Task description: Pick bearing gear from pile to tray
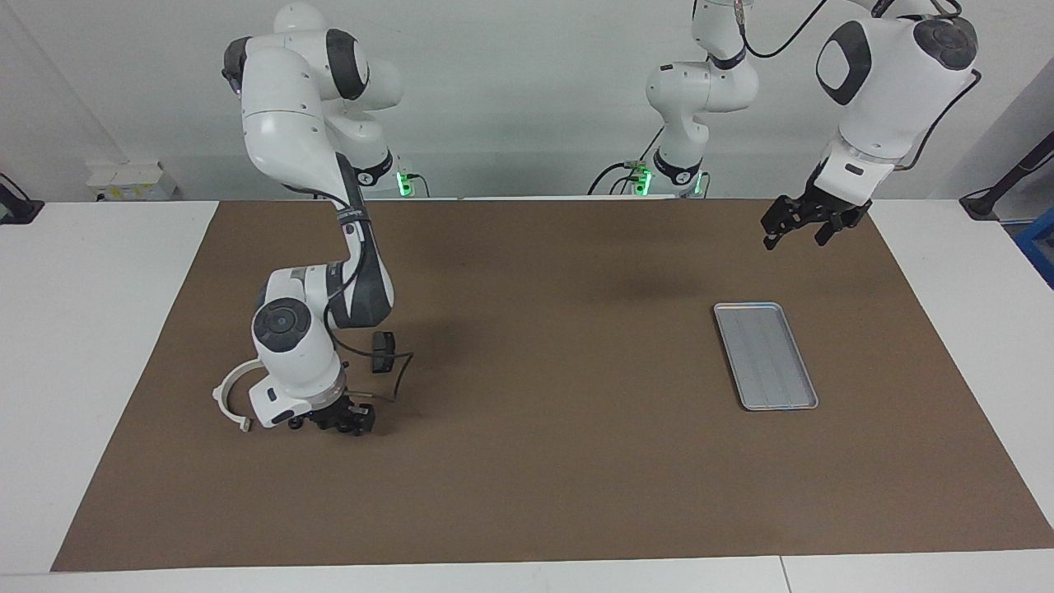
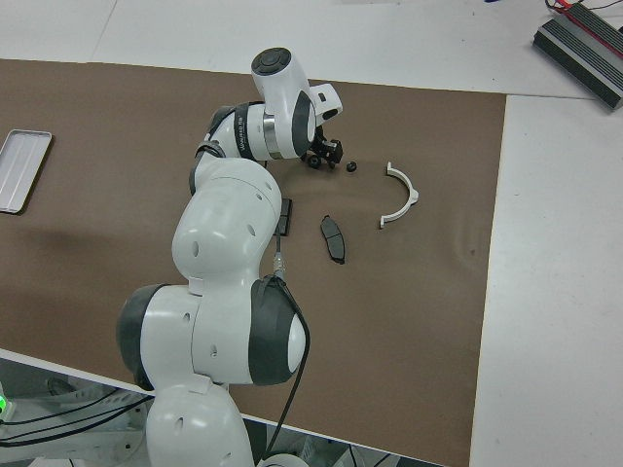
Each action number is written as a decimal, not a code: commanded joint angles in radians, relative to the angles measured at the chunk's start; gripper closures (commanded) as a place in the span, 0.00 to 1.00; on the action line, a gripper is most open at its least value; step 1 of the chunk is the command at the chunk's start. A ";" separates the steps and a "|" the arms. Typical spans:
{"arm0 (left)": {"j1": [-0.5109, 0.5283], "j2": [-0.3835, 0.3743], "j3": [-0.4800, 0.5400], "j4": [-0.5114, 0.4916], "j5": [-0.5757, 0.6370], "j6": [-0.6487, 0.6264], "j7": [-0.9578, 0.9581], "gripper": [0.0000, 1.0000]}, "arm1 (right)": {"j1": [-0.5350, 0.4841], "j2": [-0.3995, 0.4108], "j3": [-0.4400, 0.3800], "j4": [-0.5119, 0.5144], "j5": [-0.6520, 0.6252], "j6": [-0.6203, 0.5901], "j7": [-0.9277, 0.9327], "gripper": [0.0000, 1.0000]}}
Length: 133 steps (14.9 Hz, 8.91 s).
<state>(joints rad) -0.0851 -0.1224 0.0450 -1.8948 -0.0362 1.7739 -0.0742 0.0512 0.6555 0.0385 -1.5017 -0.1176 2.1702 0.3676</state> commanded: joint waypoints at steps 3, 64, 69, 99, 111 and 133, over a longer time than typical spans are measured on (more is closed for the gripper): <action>-0.010 -0.045 0.009 -0.056 -0.011 0.038 -0.001 0.00 | -0.013 0.007 0.004 -0.018 -0.005 0.016 0.022 1.00; -0.284 0.367 -0.028 0.143 0.044 0.286 -0.531 0.04 | -0.200 -0.110 0.109 -0.063 -0.028 -0.080 -0.160 0.00; -0.364 0.565 -0.022 0.256 0.074 0.358 -0.700 0.04 | -0.208 -0.060 0.109 -0.061 -0.047 -0.001 -0.150 0.00; -0.473 0.483 -0.028 -0.056 0.056 0.590 -0.823 0.04 | -0.208 -0.066 0.109 -0.004 -0.112 -0.116 -0.170 1.00; -0.504 0.480 -0.030 -0.063 0.056 0.599 -0.857 0.42 | -0.016 -0.336 0.133 0.103 -0.093 -0.579 -0.156 1.00; 0.076 0.206 0.026 -0.040 0.081 0.322 0.064 1.00 | 0.094 -0.343 0.324 0.104 0.009 -0.566 0.510 1.00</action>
<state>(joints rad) -0.0061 0.1852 0.0880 -1.7259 0.0300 1.9676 -0.0021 0.0730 0.3217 0.3414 -1.3825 -0.1331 1.5837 0.6646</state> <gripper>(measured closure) 0.652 0.762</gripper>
